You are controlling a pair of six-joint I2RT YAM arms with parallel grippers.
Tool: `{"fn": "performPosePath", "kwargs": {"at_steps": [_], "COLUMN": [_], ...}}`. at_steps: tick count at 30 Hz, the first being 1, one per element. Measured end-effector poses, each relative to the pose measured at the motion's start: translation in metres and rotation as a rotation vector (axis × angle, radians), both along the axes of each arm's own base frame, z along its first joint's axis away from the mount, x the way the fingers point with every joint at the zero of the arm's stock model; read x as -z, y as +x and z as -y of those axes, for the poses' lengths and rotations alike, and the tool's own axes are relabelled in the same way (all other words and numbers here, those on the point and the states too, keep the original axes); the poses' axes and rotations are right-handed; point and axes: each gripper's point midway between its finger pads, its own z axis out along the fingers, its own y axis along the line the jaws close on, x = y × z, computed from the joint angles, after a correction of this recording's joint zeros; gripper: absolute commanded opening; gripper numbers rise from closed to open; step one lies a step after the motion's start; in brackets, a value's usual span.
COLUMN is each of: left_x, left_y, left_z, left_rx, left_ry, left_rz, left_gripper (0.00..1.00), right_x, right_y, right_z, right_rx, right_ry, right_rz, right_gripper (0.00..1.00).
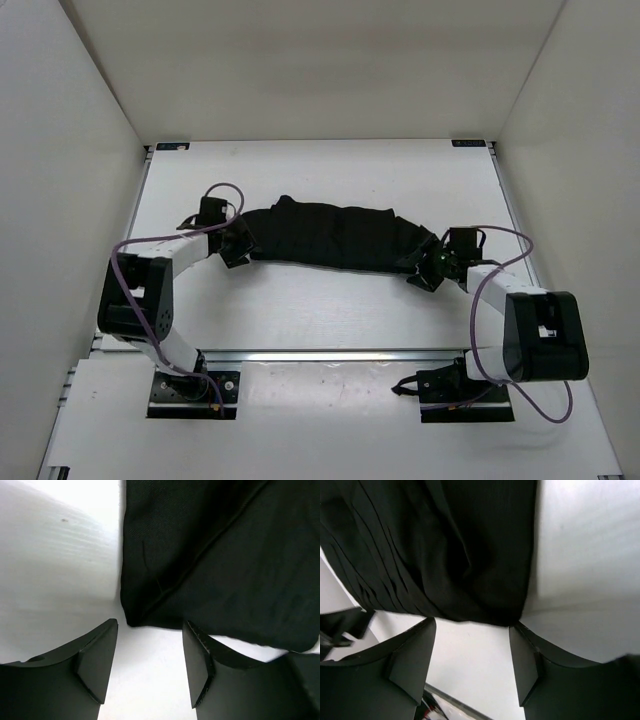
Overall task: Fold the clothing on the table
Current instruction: Fold the skirt
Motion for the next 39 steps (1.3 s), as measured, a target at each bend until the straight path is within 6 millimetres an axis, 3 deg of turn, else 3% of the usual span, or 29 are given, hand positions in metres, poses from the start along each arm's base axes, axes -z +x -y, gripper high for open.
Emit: {"fn": "performPosePath", "kwargs": {"at_steps": [2,4,5,6,7,9,12,15,17,20,23,26,28,30,33,37,39], "left_x": [0.009,0.016,0.017,0.018,0.021,0.022,0.021,0.02,0.019,0.02,0.019,0.02,0.019,0.02,0.021,0.022,0.022], "left_y": [0.002,0.005,0.009,0.011,0.013,0.013,0.003,-0.021,-0.041,-0.057,-0.053,-0.046,-0.042,-0.041,-0.04,-0.041,-0.042], "left_z": [0.006,0.014,0.019,0.023,0.028,0.04,0.066,0.096,0.115,0.131,0.137,0.136,0.134,0.132,0.131,0.128,0.126], "left_rx": [0.003,0.014,0.018,0.025,0.039,0.06,0.104,0.148,0.169,0.183,0.171,0.146,0.129,0.117,0.112,0.122,0.129], "left_ry": [0.017,0.018,0.015,0.015,0.014,0.004,-0.022,-0.069,-0.105,-0.134,-0.151,-0.167,-0.177,-0.184,-0.193,-0.204,-0.208], "left_rz": [-0.009,-0.008,0.006,0.019,0.029,0.046,0.077,0.095,0.103,0.103,0.108,0.114,0.121,0.124,0.129,0.126,0.123], "left_gripper": [0.62,0.44,0.27,0.16,0.09,0.0,0.0,0.0,0.0,0.0,0.0,0.0,0.0,0.0,0.03,0.04,0.07], "right_x": [0.002,0.007,0.009,0.011,0.01,0.01,0.012,0.003,-0.015,-0.056,-0.103,-0.139,-0.145,-0.133,-0.092,-0.031,-0.014], "right_y": [0.009,0.017,0.019,0.022,0.024,0.03,0.03,0.029,0.038,0.064,0.089,0.101,0.097,0.083,0.05,0.016,0.008], "right_z": [0.0,0.004,0.006,0.01,0.014,0.03,0.062,0.092,0.107,0.102,0.054,-0.025,-0.087,-0.141,-0.202,-0.235,-0.242], "right_rx": [0.03,0.058,0.066,0.079,0.089,0.119,0.152,0.138,0.096,-0.024,-0.2,-0.4,-0.543,-0.673,-0.848,-0.989,-1.023], "right_ry": [0.01,0.004,-0.001,-0.006,0.001,-0.007,-0.056,-0.168,-0.269,-0.385,-0.443,-0.439,-0.413,-0.379,-0.316,-0.286,-0.278], "right_rz": [0.01,0.01,0.012,0.016,0.023,0.038,0.036,0.032,0.058,0.16,0.303,0.428,0.484,0.497,0.437,0.3,0.258], "right_gripper": [0.54,0.37,0.24,0.06,0.0,0.0,0.0,0.0,0.0,0.0,0.0,0.0,0.0,0.0,0.01,0.03,0.02]}}
